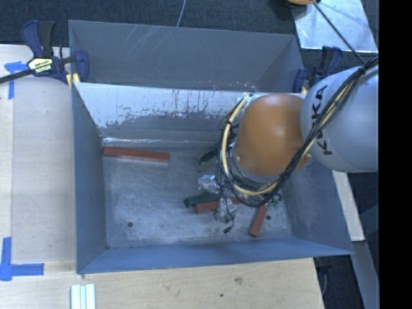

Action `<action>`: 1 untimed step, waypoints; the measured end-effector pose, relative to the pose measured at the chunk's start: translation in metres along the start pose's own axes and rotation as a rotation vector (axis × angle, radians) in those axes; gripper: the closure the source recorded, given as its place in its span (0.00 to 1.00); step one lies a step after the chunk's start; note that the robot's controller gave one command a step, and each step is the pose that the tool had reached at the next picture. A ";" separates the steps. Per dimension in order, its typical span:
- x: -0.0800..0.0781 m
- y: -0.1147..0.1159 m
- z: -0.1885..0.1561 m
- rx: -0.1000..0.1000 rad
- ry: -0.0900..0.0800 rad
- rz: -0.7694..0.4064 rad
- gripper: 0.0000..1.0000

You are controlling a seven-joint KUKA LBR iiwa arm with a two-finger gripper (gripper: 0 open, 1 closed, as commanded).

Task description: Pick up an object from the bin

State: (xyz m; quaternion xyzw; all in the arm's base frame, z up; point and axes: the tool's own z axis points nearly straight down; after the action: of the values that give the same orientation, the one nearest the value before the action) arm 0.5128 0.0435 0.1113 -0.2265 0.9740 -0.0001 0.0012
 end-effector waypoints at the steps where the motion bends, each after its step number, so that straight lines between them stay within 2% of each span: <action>1: -0.001 0.000 -0.011 0.001 -0.002 0.000 1.00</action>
Offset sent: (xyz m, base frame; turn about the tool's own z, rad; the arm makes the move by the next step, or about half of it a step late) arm -0.0001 0.0002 0.0553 0.0000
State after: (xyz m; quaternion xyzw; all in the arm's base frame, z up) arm 0.5135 0.0434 0.1223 -0.2263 0.9741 -0.0003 0.0020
